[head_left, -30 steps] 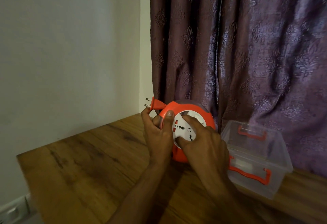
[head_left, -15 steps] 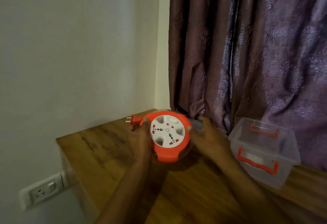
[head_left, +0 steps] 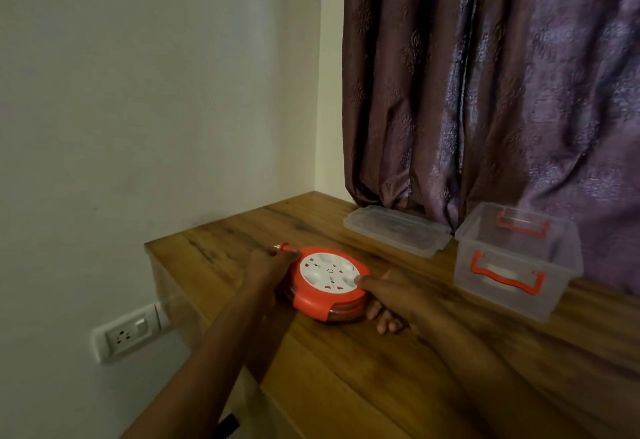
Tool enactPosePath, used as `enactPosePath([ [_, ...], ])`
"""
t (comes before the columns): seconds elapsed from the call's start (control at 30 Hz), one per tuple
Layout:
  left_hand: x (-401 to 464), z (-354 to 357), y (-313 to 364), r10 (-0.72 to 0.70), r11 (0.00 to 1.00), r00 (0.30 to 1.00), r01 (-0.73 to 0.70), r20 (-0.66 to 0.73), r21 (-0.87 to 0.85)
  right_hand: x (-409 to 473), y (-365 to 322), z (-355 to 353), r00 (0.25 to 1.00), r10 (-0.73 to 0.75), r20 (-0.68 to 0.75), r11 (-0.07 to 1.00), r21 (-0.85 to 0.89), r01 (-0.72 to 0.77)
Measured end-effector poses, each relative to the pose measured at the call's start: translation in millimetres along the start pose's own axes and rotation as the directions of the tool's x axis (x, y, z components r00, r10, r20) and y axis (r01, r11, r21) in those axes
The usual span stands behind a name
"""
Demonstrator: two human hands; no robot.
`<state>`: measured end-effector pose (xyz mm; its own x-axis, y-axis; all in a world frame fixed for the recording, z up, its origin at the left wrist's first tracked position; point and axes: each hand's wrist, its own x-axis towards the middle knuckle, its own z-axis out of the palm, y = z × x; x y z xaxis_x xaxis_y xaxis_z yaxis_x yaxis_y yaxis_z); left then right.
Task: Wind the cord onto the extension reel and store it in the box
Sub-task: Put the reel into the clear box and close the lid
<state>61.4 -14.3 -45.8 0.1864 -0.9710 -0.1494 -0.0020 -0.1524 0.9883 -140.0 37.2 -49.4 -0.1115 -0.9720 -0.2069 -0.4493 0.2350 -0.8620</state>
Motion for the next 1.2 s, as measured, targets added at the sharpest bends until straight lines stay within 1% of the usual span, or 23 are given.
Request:
enactPosePath([
  [0.1, 3.6, -3.0, 3.1, 0.076, 0.967, 0.997, -0.081, 0.03, 0.24, -5.0, -0.6, 3.7, 0.999, -0.015, -0.04, 0.997, -0.071, 0.012],
  [0.2, 7.8, -3.8, 5.4, 0.139, 0.884, 0.989, -0.149, 0.056, 0.442, -9.8, -1.3, 3.2, 0.998, -0.03, -0.062, 0.991, -0.135, 0.021],
  [0.23, 8.5, -3.5, 5.6, 0.175, 0.838, 0.983, -0.178, 0.055, 0.516, -12.0, -2.3, -0.2, 0.997, -0.044, -0.068, 0.986, -0.161, 0.032],
  [0.27, 7.6, -3.0, 6.9, 0.244, 0.771, 0.969, -0.22, 0.041, 0.597, -14.7, -4.6, -6.6, 0.993, -0.077, -0.093, 0.978, -0.201, 0.057],
  [0.3, 6.8, -1.6, 8.7, 0.344, 0.695, 0.939, -0.268, 0.018, 0.668, -17.6, -7.9, -16.7, 0.98, -0.136, -0.146, 0.961, -0.26, 0.094],
  [0.33, 3.3, 1.9, 11.3, 0.458, 0.632, 0.889, -0.315, -0.013, 0.708, -20.9, -11.7, -30.1, 0.952, -0.214, -0.22, 0.935, -0.327, 0.135],
  [0.37, -1.0, 8.1, 14.2, 0.554, 0.599, 0.832, -0.379, -0.024, 0.706, -24.6, -15.9, -45.5, 0.906, -0.298, -0.299, 0.907, -0.383, 0.172],
  [0.4, -8.9, 17.9, 17.9, 0.63, 0.583, 0.777, -0.473, 0.0, 0.661, -28.5, -19.9, -62.7, 0.847, -0.375, -0.377, 0.887, -0.411, 0.21],
  [0.43, -18.8, 29.8, 21.8, 0.709, 0.531, 0.702, -0.591, 0.063, 0.607, -33.0, -23.6, -79.8, 0.778, -0.434, -0.453, 0.876, -0.414, 0.248],
  [0.5, -41.3, 63.6, 30.8, 0.817, 0.303, 0.506, -0.784, 0.275, 0.542, -41.4, -25.5, -114.6, 0.617, -0.497, -0.61, 0.86, -0.445, 0.252],
  [0.53, -49.6, 83.8, 32.7, 0.825, 0.208, 0.423, -0.844, 0.375, 0.494, -44.7, -22.8, -131.6, 0.536, -0.511, -0.672, 0.851, -0.481, 0.208],
  [0.57, -56.7, 105.7, 33.5, 0.81, 0.152, 0.364, -0.888, 0.46, 0.434, -47.0, -17.1, -147.9, 0.474, -0.52, -0.711, 0.843, -0.515, 0.152],
  [0.6, -62.0, 127.2, 33.4, 0.781, 0.118, 0.324, -0.916, 0.533, 0.384, -48.6, -9.8, -162.7, 0.449, -0.515, -0.73, 0.84, -0.535, 0.095],
  [0.63, -65.8, 148.1, 32.5, 0.751, 0.085, 0.289, -0.934, 0.594, 0.347, -49.2, -1.3, -175.6, 0.461, -0.489, -0.74, 0.846, -0.532, 0.043],
  [0.7, -70.8, 180.9, 31.4, 0.682, 0.008, 0.259, -0.938, 0.685, 0.346, -48.2, 15.1, -192.6, 0.556, -0.387, -0.736, 0.873, -0.486, -0.035],
  [0.73, -70.6, 192.9, 30.7, 0.645, -0.035, 0.257, -0.931, 0.72, 0.364, -47.0, 22.4, -196.8, 0.607, -0.34, -0.718, 0.881, -0.469, -0.061],
  [0.77, -68.6, 201.4, 30.9, 0.612, -0.07, 0.263, -0.921, 0.746, 0.382, -46.0, 28.1, -198.6, 0.642, -0.315, -0.699, 0.881, -0.466, -0.075],
  [0.8, -66.6, 206.9, 31.0, 0.58, -0.088, 0.278, -0.913, 0.766, 0.398, -45.4, 31.7, -199.5, 0.657, -0.31, -0.688, 0.878, -0.473, -0.081],
  [0.87, -63.0, 209.5, 30.8, 0.554, -0.08, 0.297, -0.911, 0.778, 0.404, -45.7, 33.5, -201.1, 0.649, -0.327, -0.687, 0.867, -0.491, -0.083],
  [0.9, -61.9, 207.4, 30.0, 0.564, -0.072, 0.293, -0.914, 0.772, 0.4, -46.4, 32.6, -201.7, 0.646, -0.332, -0.687, 0.863, -0.498, -0.085],
  [1.07, -70.8, 173.3, 31.3, 0.624, -0.035, 0.21, -0.955, 0.753, 0.296, -53.1, 28.9, -204.2, 0.675, -0.307, -0.671, 0.839, -0.526, -0.141],
  [1.13, -81.1, 149.8, 31.5, 0.646, 0.009, 0.181, -0.973, 0.741, 0.229, -55.8, 29.4, -205.9, 0.692, -0.304, -0.655, 0.84, -0.527, -0.129],
  [1.2, -92.2, 123.1, 29.6, 0.666, 0.072, 0.178, -0.982, 0.725, 0.175, -58.5, 30.8, -206.2, 0.707, -0.314, -0.634, 0.84, -0.532, -0.105],
])
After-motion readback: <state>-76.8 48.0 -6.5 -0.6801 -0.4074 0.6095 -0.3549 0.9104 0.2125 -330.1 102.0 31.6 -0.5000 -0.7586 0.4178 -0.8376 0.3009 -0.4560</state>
